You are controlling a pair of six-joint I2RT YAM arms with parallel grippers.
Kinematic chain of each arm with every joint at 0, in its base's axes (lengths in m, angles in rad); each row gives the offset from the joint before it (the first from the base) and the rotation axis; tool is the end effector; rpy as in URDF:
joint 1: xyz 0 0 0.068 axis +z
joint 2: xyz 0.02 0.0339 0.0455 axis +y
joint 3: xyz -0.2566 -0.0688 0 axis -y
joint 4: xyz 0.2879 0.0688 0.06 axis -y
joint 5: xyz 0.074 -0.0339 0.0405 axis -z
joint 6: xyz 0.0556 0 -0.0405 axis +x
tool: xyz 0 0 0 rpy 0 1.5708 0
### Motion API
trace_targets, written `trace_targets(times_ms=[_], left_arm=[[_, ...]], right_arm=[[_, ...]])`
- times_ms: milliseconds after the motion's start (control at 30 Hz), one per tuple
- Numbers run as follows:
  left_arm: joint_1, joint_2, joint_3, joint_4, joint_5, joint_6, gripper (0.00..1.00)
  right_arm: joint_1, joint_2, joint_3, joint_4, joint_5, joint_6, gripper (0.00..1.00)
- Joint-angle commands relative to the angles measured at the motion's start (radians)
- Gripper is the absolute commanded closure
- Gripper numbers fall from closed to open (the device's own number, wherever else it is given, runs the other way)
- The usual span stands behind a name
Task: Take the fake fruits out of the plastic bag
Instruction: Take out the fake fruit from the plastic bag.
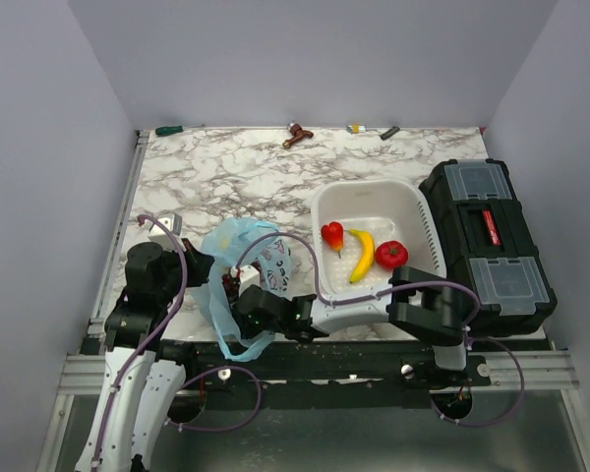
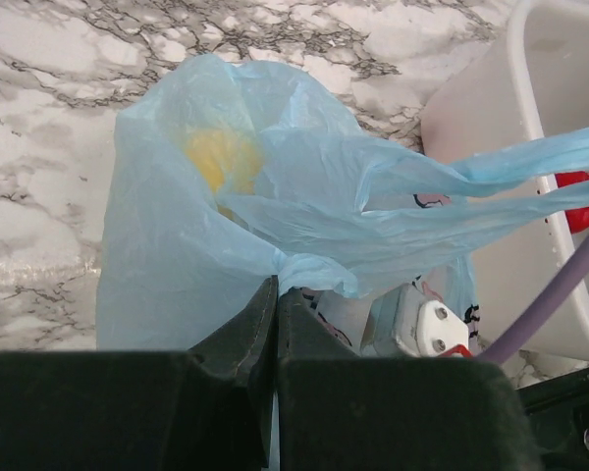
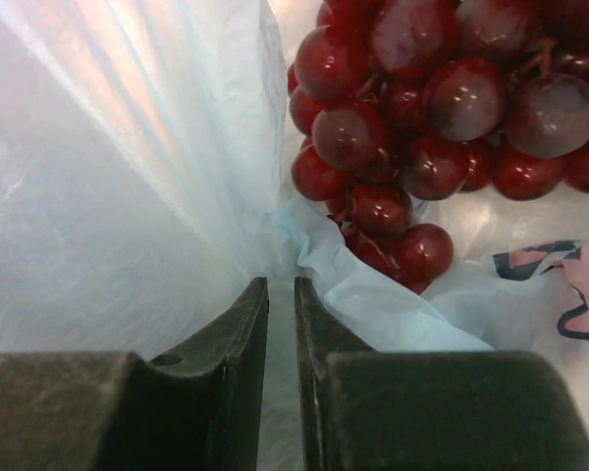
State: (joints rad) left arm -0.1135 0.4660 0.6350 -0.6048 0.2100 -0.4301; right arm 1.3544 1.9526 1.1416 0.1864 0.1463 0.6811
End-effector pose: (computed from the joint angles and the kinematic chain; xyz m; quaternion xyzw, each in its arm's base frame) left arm 0.1784 -0.0320 0.2822 -0.0766 0.8370 -0.2286 0.4912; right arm 0.1071 0.4495 0.1088 -0.2618 0.8489 0.3525 0.2941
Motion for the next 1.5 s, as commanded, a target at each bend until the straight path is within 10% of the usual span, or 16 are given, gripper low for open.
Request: trace_targets(times_ms=[0, 433, 800, 1167, 1467], left_arm=[[-0.002, 0.011, 0.007, 0.031, -0.039, 0.005, 1.0], [-0.004, 0.185, -0.007, 0.029, -0.259, -0.164, 1.0], [-0.006, 0.143, -0.064, 0.073, -0.301, -0.116, 1.0], [-0.021, 0.114, -0.083, 0.125, -0.232, -0.105, 1.0], [-0.023, 0.13, -0.086, 0.153, -0.143, -0.103, 1.0]], right_arm=[[0.017, 0.069, -0.003, -0.06, 0.226, -0.004, 0.78], [-0.054, 0.146, -0.016, 0.0, 0.389, -0.057, 0.66], [-0.059, -0.198, -0.082, -0.051, 0.393, -0.048, 0.49], [-0.181, -0.025, 0.165, -0.183, 0.423, 0.014, 0.41], [-0.235, 0.152, 0.319, -0.243, 0.386, 0.077, 0.15]])
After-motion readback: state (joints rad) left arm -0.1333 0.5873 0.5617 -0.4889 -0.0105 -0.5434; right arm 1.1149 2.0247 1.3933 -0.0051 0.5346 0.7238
